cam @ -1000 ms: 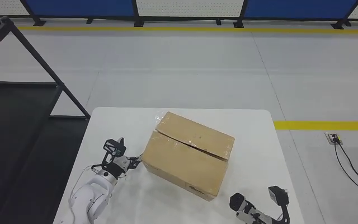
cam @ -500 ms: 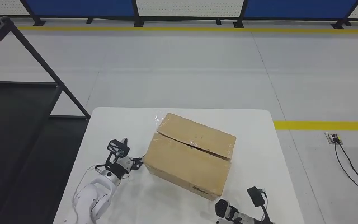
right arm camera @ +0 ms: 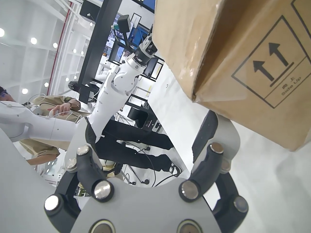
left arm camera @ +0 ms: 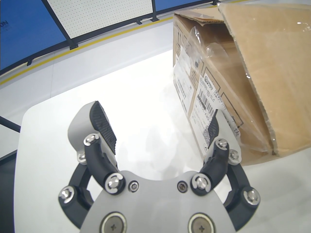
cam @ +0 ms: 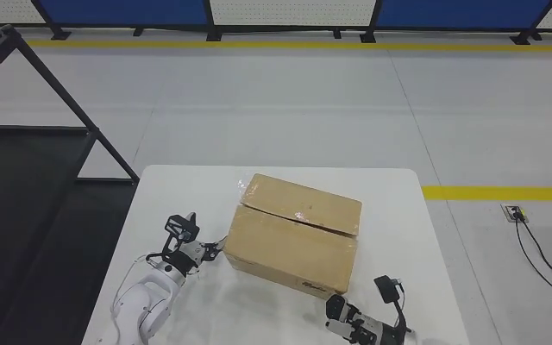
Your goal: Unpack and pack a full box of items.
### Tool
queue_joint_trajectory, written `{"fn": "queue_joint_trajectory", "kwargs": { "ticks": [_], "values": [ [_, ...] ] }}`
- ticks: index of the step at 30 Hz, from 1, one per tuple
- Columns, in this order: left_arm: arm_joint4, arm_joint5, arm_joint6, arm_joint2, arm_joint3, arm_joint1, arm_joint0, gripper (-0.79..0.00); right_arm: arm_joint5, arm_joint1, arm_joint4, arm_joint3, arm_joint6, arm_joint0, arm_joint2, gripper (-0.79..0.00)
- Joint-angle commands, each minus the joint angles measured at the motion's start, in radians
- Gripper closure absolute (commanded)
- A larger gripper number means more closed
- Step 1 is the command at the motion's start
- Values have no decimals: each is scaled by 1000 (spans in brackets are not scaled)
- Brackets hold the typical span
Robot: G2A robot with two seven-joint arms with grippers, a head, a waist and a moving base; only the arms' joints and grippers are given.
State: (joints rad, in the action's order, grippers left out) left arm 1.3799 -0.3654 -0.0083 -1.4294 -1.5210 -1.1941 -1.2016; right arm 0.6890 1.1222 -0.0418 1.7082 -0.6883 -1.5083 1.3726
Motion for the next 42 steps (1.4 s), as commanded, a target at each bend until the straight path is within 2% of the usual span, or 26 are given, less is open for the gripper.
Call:
{"fn": "queue_joint_trajectory", "kwargs": {
  "ticks": [1, 21, 26, 32, 37, 42],
  "values": [
    [0, 1, 1, 1, -1, 0, -2, -785, 6, -1, 9, -2, 11, 2, 0, -785],
    [7, -1, 0, 37, -12, 0, -4, -785, 41, -10, 48, -8, 72, -7, 16, -785],
    [-34, 29, 8, -17, -4, 5, -8, -785, 50, -13, 46, 0, 72, -10, 17, -785],
    [-44, 47, 18, -101, 12, 16, -13, -785, 113, -21, 85, 8, 55, -26, 34, -785],
    [54, -55, 62, -133, 12, 34, -39, -785, 150, -27, 116, 18, 53, -46, 54, -785],
    [54, -55, 62, -133, 12, 34, -39, -785, 144, -29, 115, 22, 63, -55, 66, -785]
  ]
}}
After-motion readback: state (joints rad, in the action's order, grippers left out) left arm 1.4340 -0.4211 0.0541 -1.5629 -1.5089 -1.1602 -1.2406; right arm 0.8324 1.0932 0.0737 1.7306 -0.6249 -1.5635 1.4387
